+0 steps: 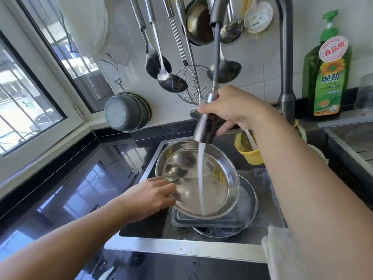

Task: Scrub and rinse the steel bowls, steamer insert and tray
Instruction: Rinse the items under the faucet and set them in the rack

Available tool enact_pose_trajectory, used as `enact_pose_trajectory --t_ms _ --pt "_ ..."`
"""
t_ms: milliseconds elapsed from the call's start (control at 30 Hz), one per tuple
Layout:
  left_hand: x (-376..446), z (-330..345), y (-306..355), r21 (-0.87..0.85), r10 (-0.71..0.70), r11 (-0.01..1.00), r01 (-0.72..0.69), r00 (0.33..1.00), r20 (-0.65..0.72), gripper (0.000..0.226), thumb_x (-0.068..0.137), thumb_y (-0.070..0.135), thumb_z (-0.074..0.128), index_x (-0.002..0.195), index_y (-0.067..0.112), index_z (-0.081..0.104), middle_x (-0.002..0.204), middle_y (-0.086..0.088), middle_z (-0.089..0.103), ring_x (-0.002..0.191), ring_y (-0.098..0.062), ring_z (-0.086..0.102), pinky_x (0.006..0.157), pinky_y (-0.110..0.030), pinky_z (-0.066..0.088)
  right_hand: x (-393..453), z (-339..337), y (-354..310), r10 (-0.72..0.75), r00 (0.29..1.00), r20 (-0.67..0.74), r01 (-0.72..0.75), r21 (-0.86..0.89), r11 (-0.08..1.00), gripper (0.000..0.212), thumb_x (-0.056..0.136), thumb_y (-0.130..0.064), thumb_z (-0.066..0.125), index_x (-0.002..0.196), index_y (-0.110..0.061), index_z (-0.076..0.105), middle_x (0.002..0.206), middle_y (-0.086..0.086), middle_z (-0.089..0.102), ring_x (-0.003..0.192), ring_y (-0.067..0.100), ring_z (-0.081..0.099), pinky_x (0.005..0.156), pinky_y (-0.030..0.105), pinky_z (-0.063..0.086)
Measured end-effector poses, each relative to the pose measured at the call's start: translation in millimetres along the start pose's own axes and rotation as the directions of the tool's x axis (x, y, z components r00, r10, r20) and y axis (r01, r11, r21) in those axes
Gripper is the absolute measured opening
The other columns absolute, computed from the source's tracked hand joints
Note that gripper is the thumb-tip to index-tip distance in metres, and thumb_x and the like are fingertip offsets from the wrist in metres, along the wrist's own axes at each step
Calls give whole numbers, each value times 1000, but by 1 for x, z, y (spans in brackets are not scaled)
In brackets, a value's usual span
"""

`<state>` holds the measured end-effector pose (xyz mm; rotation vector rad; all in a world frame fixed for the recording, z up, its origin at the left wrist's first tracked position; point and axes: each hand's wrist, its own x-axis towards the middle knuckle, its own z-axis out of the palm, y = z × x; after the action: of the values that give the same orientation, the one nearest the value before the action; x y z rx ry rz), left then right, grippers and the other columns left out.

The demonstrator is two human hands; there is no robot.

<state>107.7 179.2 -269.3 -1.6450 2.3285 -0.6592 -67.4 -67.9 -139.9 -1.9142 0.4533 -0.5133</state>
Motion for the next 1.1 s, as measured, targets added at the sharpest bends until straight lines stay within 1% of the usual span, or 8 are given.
enact_pose_trajectory --t_ms 133,233,367,467,567,700,900,1100 --pt "-8 4 2 -57 -17 998 16 1000 -22 11 97 10 70 91 16 64 92 -1 57 79 -20 56 72 -31 56 5 10 0 -6 1000 6 5 121 993 27 92 -14 69 108 6 63 107 29 69 86 33 75 62 49 63" --pt "-10 10 0 -70 -44 997 42 999 -30 12 98 9 68 90 15 62 89 -1 54 79 -20 53 72 -33 56 5 14 -2 -17 1000 16 13 205 979 20 92 -12 69 103 2 62 110 29 69 88 33 75 64 51 63" --pt "-6 10 -4 -88 -56 995 48 994 -95 16 102 10 62 87 15 65 89 -2 55 84 -23 56 85 -34 57 3 19 -5 -26 999 20 19 273 962 22 93 -12 68 107 3 60 101 23 67 88 33 74 66 53 63" --pt "-3 10 -5 -85 -54 995 43 989 -140 19 105 12 59 88 14 68 89 -2 58 86 -23 59 95 -35 56 4 22 -5 -37 999 0 36 288 957 15 94 -11 68 100 0 60 95 19 65 89 34 74 64 52 63" --pt "-1 8 -3 -74 -30 997 19 989 -146 23 108 12 54 89 14 67 93 -2 61 84 -22 57 82 -31 55 8 27 -4 -35 999 -33 43 315 948 13 93 -11 68 90 -5 57 91 15 62 87 30 73 62 51 63" --pt "-5 11 -6 -54 15 998 -23 990 -139 29 110 16 46 104 11 74 125 -8 72 112 -29 70 96 -39 60 12 29 -2 -31 997 -68 51 318 947 14 92 -12 70 93 -4 58 94 15 62 89 29 72 59 49 63" --pt "0 13 -5 -50 75 995 -82 989 -124 29 109 12 50 95 7 74 106 -10 74 110 -29 70 107 -38 52 19 31 3 -21 991 -131 60 301 952 20 91 -12 68 104 1 60 101 15 63 89 26 70 59 46 63" --pt "-4 12 -6 -37 103 994 -106 991 -80 26 109 12 50 100 8 75 109 -8 74 111 -25 69 109 -37 50 28 35 15 -13 967 -256 85 273 958 25 85 -21 71 99 -3 61 100 15 66 88 29 71 56 45 62"
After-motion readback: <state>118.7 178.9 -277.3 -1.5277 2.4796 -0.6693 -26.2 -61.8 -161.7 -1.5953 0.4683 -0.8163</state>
